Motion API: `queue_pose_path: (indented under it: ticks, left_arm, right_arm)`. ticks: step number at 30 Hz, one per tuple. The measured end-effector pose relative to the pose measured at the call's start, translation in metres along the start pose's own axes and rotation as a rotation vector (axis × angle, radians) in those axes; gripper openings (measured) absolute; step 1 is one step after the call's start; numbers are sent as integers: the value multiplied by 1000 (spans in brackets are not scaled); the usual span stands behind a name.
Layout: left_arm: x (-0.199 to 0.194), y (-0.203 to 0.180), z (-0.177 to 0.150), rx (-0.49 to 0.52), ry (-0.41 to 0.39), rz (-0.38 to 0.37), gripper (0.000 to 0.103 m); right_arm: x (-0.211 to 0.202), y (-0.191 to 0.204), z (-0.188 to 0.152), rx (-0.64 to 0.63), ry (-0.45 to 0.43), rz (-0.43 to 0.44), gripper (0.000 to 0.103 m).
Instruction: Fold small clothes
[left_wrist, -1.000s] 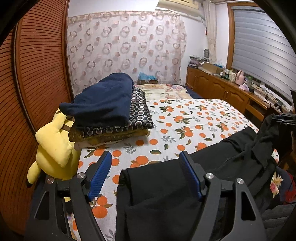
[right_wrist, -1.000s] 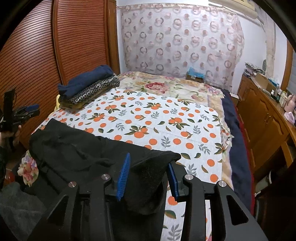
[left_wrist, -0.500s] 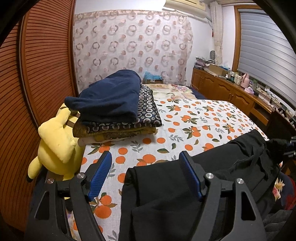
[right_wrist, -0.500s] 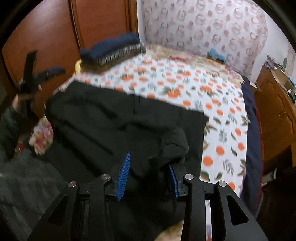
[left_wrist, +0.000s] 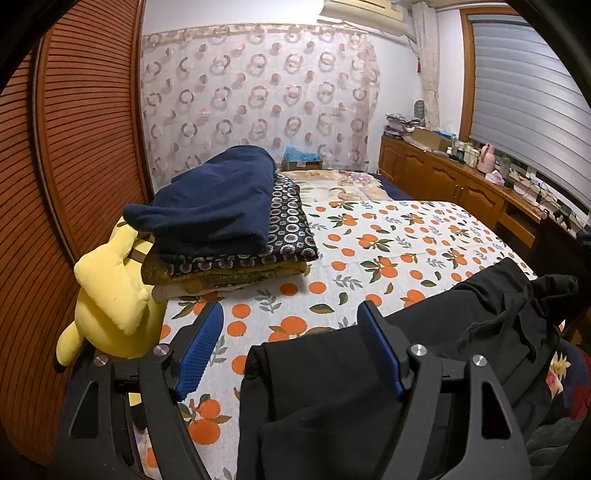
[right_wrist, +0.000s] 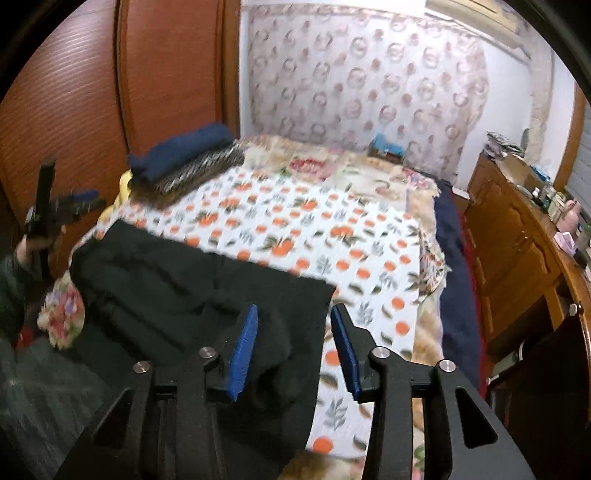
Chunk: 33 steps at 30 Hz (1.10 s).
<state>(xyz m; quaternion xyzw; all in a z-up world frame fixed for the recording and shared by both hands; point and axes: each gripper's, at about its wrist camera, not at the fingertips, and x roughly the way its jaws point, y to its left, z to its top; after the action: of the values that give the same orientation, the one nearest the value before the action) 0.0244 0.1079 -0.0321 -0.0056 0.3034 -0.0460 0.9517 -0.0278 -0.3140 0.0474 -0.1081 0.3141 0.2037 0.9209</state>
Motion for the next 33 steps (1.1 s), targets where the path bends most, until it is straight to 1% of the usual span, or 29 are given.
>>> queue_pose_path:
  ticks: [2, 5, 8, 11, 13, 18, 19, 20, 22, 23, 24, 26, 27, 28, 29, 30, 32, 33]
  left_arm:
    - [4, -1, 1, 6, 12, -6, 76]
    - [17, -3, -2, 24, 56, -11, 76]
    - [27, -4, -6, 49, 92, -3, 76]
    - [41, 2, -9, 50, 149, -9, 76]
    - [50, 7, -11, 38, 193, -24, 76]
    - [69, 16, -16, 21, 278, -70, 75]
    - [73, 17, -17, 18, 293, -78, 71]
    - [76, 18, -19, 16, 311, -88, 69]
    - [82, 17, -23, 10, 345, -110, 58]
    - [84, 17, -26, 12, 356, -116, 56]
    - [83, 15, -27, 21, 351, -114, 53]
    - [81, 15, -28, 24, 347, -120, 41]
    - [80, 16, -28, 12, 348, -132, 26]
    - [80, 17, -28, -1, 350, -156, 18]
    - [78, 16, -28, 0, 348, -168, 17]
    - [76, 14, -28, 10, 343, -167, 13]
    - [65, 10, -25, 14, 313, -177, 12]
    - [54, 8, -21, 10, 279, -183, 12]
  right_arm:
    - [11, -3, 1, 3, -2, -6, 45]
    - [46, -8, 0, -7, 18, -7, 46]
    - [87, -13, -3, -3, 70, 7, 46]
    - [126, -20, 0, 18, 115, 51, 46]
    - [148, -24, 0, 30, 136, 70, 46]
    - [181, -31, -2, 69, 198, 96, 46]
    - [181, -32, 0, 74, 181, 102, 46]
    - [183, -33, 1, 83, 183, 111, 46]
    - [188, -37, 3, 100, 186, 123, 46]
    - [190, -36, 2, 101, 186, 128, 46]
    - [192, -35, 2, 95, 185, 126, 46]
    - [193, -29, 0, 66, 186, 124, 45]
    - [192, -25, -1, 50, 187, 124, 41]
    - [191, -21, -2, 32, 188, 131, 29]
    - [190, -18, -4, 18, 191, 134, 17]
    - [189, -15, -5, 9, 193, 135, 12]
    - [179, -8, -8, -6, 167, 147, 9]
    - [172, -6, -9, -3, 143, 157, 9]
